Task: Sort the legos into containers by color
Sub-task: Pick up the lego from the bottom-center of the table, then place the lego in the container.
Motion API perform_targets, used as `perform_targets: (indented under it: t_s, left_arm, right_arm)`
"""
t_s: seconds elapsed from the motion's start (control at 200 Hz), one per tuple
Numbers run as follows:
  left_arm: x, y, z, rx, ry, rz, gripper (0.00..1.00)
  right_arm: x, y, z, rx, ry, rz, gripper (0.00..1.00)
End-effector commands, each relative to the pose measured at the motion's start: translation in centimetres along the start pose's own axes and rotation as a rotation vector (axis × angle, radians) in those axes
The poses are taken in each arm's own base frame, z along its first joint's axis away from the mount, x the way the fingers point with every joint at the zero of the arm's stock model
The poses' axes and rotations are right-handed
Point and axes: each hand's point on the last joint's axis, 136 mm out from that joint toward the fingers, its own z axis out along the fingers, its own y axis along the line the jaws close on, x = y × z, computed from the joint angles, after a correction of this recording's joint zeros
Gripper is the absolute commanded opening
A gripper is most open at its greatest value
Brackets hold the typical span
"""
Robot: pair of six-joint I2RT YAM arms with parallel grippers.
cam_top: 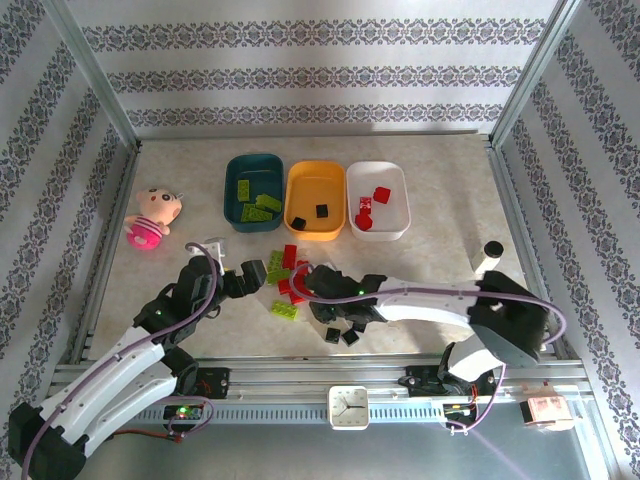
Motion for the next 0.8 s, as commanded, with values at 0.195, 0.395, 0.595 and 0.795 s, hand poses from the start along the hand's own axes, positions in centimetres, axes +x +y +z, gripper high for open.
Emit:
perform_targets:
  t_s: [0.195, 0.395, 0.595, 0.795]
  left_arm:
    - [1.2, 0.1, -0.4, 0.024, 0.028, -0.001, 1.00]
    - [1.7, -0.1, -0.3, 0.033, 0.057, 0.010, 1.00]
    - [3.2, -0.9, 0.6, 0.061, 0.152, 0.026, 0.96]
    - [5.8, -2.4, 1.8, 0.095, 0.245, 0.083, 0.95]
  right_arm:
    - [-11.5, -2.1, -6.4, -0.081, -0.273, 0.058, 0.25]
    - [-17.6, -7.7, -2.3, 0.012, -0.261, 0.169, 0.24]
    - [-20.8, -11.0, 3.0, 0.104, -0.176, 0.198, 0.28]
    - [-22.3, -12.2, 5.2, 0.119, -0.152, 0.233, 0.55]
